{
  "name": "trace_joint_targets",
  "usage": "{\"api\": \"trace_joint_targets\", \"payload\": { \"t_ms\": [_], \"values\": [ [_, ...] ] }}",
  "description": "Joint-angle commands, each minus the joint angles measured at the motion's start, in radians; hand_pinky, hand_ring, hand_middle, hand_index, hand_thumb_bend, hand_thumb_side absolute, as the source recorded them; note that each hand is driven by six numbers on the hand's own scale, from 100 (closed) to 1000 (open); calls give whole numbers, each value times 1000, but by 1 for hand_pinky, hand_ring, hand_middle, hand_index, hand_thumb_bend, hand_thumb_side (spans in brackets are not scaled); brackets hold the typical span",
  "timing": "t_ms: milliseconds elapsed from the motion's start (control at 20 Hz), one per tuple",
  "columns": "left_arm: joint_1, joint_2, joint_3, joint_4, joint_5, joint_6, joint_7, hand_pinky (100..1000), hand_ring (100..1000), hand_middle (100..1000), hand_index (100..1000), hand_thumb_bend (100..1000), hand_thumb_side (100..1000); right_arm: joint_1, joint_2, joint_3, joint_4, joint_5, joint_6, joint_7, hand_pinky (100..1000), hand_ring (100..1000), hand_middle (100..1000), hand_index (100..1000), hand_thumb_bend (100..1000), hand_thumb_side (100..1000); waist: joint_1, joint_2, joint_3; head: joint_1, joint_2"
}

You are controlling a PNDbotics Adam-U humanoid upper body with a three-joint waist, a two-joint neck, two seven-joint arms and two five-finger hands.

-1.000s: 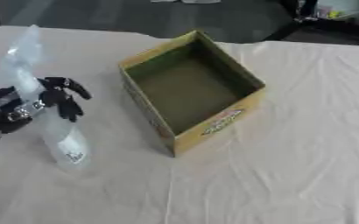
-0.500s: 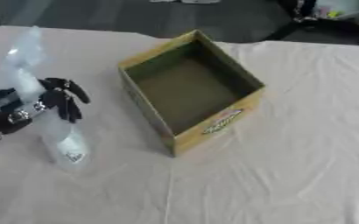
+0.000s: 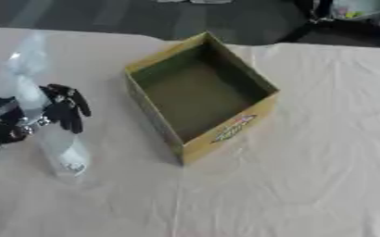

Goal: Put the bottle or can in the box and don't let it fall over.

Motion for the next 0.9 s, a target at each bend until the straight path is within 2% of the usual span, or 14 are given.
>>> {"api": "trace_joint_targets", "payload": {
  "t_ms": [50, 550, 900],
  "values": [
    [-6, 19, 2, -11, 16, -8, 8, 499, 222, 561, 100, 100, 577, 5, -10, -7, -11, -3, -5, -6, 924, 997, 1000, 916, 100, 523, 1, -10, 0, -2, -14],
    [-9, 17, 1, -12, 58, -6, 25, 457, 192, 525, 100, 100, 571, 3, -10, -3, -11, 2, -6, -5, 924, 997, 1000, 917, 100, 523, -1, -9, 0, -4, -11],
    [-17, 24, -2, -22, 118, 4, 39, 393, 163, 494, 100, 100, 568, 0, -11, 0, -11, 2, -4, -4, 925, 997, 1000, 917, 100, 523, 1, -9, 0, -5, -8]
  ]
}}
